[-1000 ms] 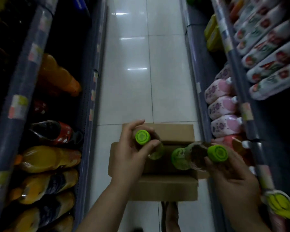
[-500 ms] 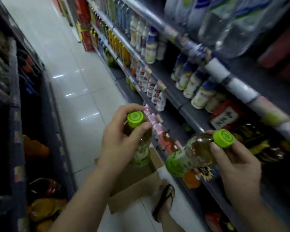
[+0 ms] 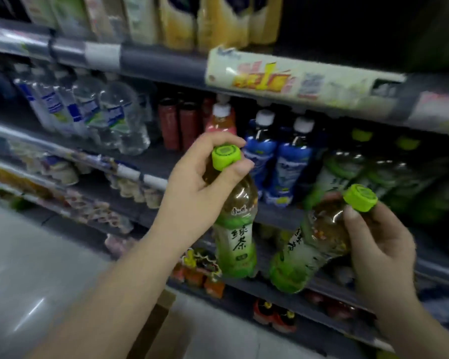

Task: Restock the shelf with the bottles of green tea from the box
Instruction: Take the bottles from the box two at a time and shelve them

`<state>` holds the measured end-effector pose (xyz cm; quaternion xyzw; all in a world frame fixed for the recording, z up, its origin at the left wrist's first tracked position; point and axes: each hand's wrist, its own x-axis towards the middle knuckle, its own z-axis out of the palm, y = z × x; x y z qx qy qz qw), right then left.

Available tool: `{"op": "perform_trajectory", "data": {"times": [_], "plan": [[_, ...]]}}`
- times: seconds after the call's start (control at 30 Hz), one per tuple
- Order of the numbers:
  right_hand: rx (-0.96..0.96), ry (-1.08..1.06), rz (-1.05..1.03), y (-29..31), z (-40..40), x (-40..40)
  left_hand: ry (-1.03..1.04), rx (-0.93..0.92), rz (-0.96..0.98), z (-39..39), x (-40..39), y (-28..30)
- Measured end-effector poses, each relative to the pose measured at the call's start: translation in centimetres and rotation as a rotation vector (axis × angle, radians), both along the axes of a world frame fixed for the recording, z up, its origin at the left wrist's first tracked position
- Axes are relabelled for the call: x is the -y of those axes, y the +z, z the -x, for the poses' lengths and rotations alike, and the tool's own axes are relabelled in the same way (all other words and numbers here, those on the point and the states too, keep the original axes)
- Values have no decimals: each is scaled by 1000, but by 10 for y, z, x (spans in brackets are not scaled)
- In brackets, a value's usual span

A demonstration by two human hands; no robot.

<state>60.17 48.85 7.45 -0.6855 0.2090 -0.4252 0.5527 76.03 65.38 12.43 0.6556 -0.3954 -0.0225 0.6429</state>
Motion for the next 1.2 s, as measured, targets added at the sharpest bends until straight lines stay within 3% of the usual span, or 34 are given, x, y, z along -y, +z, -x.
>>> {"op": "perform_trajectory", "data": {"times": [0.23, 0.47, 0.77, 1.2], "plan": [[26, -258, 92, 19, 76, 78, -289, -3, 68, 54, 133, 18], [49, -317, 171, 10, 109, 145, -369, 3, 132, 107, 214, -4], [88, -296, 362, -2, 113, 196, -282, 82, 87, 139, 269, -27], [31, -206, 293, -4, 86, 233, -138, 190, 40, 125, 305, -22]]}}
